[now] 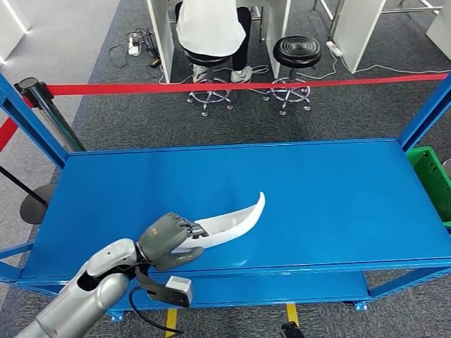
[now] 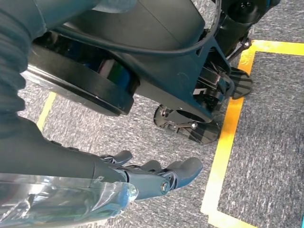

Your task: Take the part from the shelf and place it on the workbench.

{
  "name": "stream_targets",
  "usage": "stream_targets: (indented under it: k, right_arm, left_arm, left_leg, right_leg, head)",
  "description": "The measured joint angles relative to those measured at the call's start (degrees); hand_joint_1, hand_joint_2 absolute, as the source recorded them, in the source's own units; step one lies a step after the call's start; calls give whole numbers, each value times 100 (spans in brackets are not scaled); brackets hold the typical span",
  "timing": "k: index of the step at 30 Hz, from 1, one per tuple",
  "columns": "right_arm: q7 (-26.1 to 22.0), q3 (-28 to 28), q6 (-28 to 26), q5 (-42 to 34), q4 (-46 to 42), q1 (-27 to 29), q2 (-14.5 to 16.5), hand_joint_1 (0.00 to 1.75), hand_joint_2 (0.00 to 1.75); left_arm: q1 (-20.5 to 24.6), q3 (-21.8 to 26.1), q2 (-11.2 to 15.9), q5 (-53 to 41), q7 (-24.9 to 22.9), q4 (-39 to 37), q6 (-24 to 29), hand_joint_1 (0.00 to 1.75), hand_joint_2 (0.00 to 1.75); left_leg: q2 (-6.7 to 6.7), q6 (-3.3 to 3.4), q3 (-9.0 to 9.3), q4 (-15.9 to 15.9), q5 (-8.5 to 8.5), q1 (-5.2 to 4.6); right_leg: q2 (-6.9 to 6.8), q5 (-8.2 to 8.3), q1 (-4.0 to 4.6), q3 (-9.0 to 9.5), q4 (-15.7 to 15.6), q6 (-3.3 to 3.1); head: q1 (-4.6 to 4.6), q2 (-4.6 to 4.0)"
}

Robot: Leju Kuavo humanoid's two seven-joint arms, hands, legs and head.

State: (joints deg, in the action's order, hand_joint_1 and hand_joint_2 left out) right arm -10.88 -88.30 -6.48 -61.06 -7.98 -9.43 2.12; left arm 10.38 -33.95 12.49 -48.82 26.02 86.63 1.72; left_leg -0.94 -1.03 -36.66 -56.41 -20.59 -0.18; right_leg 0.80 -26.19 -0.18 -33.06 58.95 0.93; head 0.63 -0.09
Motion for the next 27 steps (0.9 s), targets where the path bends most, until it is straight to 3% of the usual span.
stream_targets:
  k: [2,7,9,12,13,14,15,17,18,20,22,23,25,27]
  right_arm:
    - [-40,0,26,-16,0,9,2,0,175]
    - [-304,7,186,-115,0,11,41,0,175]
    - [-440,13,258,-148,0,8,51,0,175]
    - [-494,19,293,-164,0,2,52,0,175]
    - [-499,21,297,-167,0,3,52,0,175]
    - [-503,24,300,-170,0,4,52,0,175]
    - [-509,26,303,-176,0,3,51,0,175]
    - [-557,39,326,-206,-2,-13,62,0,175]
    - [-603,50,343,-229,-4,-19,76,0,175]
    - [-689,77,385,-272,-8,-20,113,0,175]
    - [-736,99,409,-292,-9,2,134,0,175]
    - [-751,104,416,-296,-8,12,143,0,175]
    - [-771,108,417,-291,-7,29,153,0,175]
    - [-784,108,425,-278,-7,46,160,0,175]
  left_arm:
    - [-164,-58,58,-271,-128,208,180,175,175]
    - [-674,-56,328,-752,-440,777,758,175,175]
    - [-861,5,401,-827,-497,995,914,175,175]
    - [-1031,57,473,-865,-529,1173,970,175,175]
    - [-1075,67,485,-871,-534,1205,971,175,175]
    - [-1109,77,495,-877,-535,1231,974,175,175]
    - [-1134,86,503,-905,-536,1255,990,175,175]
    - [-1179,126,521,-1060,-564,1320,1095,175,175]
    - [-1214,161,537,-1168,-590,1375,1186,175,175]
    - [-1304,246,574,-1333,-643,1517,1362,175,175]
    - [-1409,320,607,-1434,-687,1652,1475,175,175]
    - [-1468,355,621,-1481,-706,1709,1512,175,175]
    - [-1562,418,657,-1576,-743,1801,1576,175,175]
    - [-1605,465,679,-1662,-777,1856,1631,175,175]
  left_leg:
    - [1,18,-5,-9,-14,-6]
    - [19,151,34,39,17,-17]
    - [44,172,86,167,86,27]
    - [55,167,83,218,125,64]
    - [55,152,67,215,135,73]
    - [55,129,47,209,150,88]
    - [54,100,20,195,168,110]
    - [46,18,-52,133,201,151]
    - [40,-30,-82,94,212,158]
    - [25,-115,-118,34,250,147]
    - [13,-176,-137,28,296,158]
    - [19,-197,-168,-8,227,169]
    - [35,-219,-330,-414,-222,174]
    - [42,-220,-557,-1195,-808,165]
  right_leg:
    - [2,1,-7,1,-7,9]
    - [13,18,-32,33,-49,94]
    - [1,-180,-16,-37,140,129]
    - [-22,-790,-48,-403,1124,204]
    - [-25,-879,-63,-478,1364,232]
    - [-27,-860,-78,-458,1411,262]
    - [-31,-738,-96,-325,1226,292]
    - [-24,-449,-138,132,478,367]
    - [0,-339,-149,289,209,366]
    - [54,-310,-151,336,68,285]
    - [60,-282,-149,239,107,144]
    - [48,-247,-144,203,120,75]
    - [22,-137,-138,98,122,-35]
    - [1,-20,-116,-38,123,-80]
  head:
    - [0,0]
    - [6,0]
    - [-12,0]
    - [-36,0]
    - [-35,0]
    - [-34,0]
    - [-35,0]
    - [-44,0]
    - [-46,0]
    - [-34,0]
    - [-11,0]
    - [-3,0]
    - [22,0]
    - [51,0]
